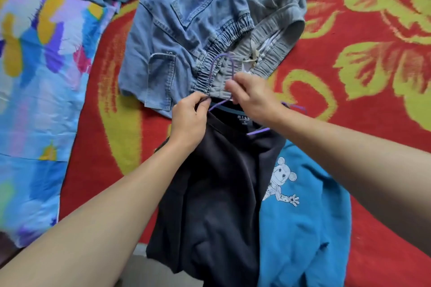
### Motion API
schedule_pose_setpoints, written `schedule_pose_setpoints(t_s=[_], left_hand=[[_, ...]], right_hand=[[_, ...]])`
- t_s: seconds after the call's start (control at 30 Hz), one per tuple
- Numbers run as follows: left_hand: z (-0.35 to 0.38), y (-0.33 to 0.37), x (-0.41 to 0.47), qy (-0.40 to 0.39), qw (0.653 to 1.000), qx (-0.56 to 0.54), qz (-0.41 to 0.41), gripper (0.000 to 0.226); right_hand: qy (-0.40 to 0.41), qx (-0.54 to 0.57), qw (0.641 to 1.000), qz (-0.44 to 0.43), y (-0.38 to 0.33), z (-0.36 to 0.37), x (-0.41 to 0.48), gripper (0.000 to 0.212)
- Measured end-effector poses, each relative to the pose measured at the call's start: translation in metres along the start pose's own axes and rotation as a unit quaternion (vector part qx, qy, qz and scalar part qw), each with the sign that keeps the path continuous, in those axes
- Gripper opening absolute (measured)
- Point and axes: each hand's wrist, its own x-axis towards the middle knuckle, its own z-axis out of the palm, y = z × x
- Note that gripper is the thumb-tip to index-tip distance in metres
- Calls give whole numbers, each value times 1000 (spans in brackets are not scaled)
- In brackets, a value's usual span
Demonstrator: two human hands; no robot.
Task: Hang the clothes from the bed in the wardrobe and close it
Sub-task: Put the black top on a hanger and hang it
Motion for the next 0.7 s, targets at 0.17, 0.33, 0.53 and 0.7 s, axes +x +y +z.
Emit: schedule_pose_setpoints(t_s=[0.17,0.33,0.53,0.7], left_hand=[[-12,-25,5,-55,995,61,-50,48],[-10,-39,11,-54,993,-7,-103,39],[2,-38,16,-66,992,45,-98,45],[-13,-54,6,-62,995,69,-35,44]], right_hand=[[-50,118,985,119,12,1,1,48],[-11,-80,975,207,56,-24,-20,38],[-33,47,976,208,43,18,-22,23],[-85,-199,894,393,74,-1,-13,43]])
